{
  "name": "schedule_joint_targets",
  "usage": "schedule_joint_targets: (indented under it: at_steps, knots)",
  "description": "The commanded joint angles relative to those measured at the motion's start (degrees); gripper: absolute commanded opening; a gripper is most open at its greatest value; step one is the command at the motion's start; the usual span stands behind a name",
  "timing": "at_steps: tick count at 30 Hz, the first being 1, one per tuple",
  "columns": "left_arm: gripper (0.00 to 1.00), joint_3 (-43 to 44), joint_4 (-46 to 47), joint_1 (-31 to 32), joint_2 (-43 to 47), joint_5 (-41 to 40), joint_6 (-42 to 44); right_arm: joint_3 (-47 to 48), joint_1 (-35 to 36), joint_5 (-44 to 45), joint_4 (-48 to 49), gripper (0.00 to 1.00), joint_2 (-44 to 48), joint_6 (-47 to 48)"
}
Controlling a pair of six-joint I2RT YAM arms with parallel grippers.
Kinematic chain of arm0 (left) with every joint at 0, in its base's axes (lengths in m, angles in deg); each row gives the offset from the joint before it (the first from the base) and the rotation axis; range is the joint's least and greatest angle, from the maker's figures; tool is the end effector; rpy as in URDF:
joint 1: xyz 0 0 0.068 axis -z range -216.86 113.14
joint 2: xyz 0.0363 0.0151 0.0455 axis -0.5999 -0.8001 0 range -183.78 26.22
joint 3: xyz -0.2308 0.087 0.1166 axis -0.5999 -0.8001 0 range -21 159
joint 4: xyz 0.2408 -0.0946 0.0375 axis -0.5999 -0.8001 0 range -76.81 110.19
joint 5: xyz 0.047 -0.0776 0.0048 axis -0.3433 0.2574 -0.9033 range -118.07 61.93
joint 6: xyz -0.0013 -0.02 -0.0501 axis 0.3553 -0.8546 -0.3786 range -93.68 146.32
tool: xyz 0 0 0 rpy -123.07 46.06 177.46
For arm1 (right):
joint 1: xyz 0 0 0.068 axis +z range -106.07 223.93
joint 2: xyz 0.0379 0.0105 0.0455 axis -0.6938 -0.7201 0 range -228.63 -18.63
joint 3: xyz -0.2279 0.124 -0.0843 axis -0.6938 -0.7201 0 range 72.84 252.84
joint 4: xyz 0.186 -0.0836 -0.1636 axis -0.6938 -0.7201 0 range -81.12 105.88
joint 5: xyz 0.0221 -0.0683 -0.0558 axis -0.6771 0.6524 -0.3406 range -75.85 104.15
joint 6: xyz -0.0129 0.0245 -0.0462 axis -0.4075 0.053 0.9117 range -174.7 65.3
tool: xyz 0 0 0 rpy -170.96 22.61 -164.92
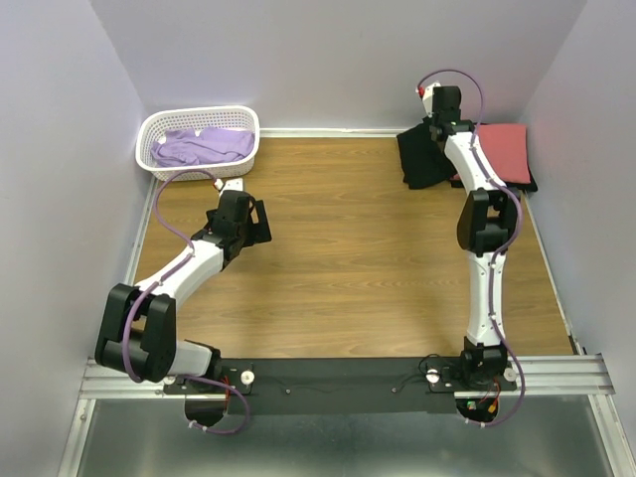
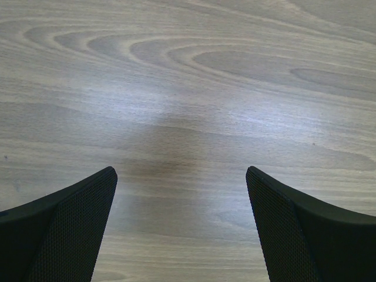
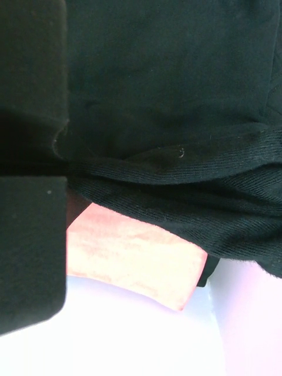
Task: Fold and stack the t-shirts
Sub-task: Neatly place the folded tshirt to the corner
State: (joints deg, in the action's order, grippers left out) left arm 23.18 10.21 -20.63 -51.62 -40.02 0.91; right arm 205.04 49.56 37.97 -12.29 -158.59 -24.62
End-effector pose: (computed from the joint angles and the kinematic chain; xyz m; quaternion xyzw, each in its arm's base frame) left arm 0.2710 -0.0714 0.2106 -0.1140 0.9081 -0.0497 0.3999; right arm 0.5580 0.0406 0.2472 -0.1780 0.8583 -0.2738 0.3957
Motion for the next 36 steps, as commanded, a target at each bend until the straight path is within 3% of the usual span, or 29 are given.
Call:
schedule_joint_targets:
  at_steps: [1, 36]
  knots:
    - [0.98, 1.7, 0.7, -0.2, -0.6, 0.2, -0.4, 2.9, -1.3, 1.0, 2.1, 0.0, 2.0, 1.0]
    - [0.98, 2.3, 0.9, -0.1, -2.4, 4.6, 0.5, 4.0, -2.7, -3.7, 2.2, 0.01, 9.4, -0.6]
